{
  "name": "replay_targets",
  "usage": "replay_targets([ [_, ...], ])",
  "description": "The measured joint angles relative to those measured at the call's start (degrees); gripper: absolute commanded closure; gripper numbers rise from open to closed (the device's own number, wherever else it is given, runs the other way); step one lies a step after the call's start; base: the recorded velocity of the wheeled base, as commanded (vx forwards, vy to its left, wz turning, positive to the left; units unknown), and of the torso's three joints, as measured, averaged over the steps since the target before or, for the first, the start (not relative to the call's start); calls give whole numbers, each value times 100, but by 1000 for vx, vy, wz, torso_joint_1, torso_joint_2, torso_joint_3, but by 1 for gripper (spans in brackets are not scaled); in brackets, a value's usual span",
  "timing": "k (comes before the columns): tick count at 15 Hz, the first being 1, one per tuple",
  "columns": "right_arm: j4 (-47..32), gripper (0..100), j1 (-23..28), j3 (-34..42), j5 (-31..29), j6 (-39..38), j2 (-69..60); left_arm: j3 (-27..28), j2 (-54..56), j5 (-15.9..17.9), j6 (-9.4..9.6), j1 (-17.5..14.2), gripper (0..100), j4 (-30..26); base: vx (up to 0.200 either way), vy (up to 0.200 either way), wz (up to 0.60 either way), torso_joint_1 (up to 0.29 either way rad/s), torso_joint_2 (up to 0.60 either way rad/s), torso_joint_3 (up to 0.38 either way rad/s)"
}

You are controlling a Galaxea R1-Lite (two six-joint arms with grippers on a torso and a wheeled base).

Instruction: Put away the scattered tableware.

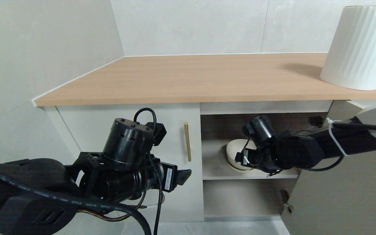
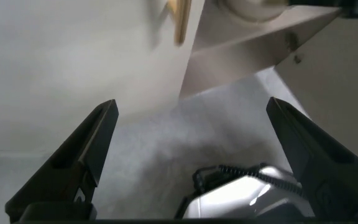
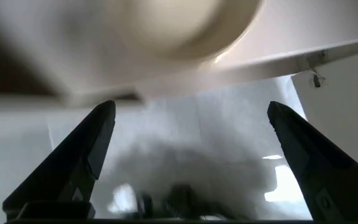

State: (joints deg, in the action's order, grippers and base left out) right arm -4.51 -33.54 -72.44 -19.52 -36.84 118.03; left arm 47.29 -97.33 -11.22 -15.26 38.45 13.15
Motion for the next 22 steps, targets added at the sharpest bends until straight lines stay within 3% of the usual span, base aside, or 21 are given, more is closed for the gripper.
replay_targets([
  [8, -11, 0, -728, 2437, 219, 126, -2060, -602, 494, -2, -4, -2, 0, 6, -25, 0, 0, 1, 0, 1],
  [22, -20, 0, -855, 2684, 318, 149, -2413, -595, 535, 2, -35, 5, 0, 11, -200, 0, 0, 2, 2, 3],
])
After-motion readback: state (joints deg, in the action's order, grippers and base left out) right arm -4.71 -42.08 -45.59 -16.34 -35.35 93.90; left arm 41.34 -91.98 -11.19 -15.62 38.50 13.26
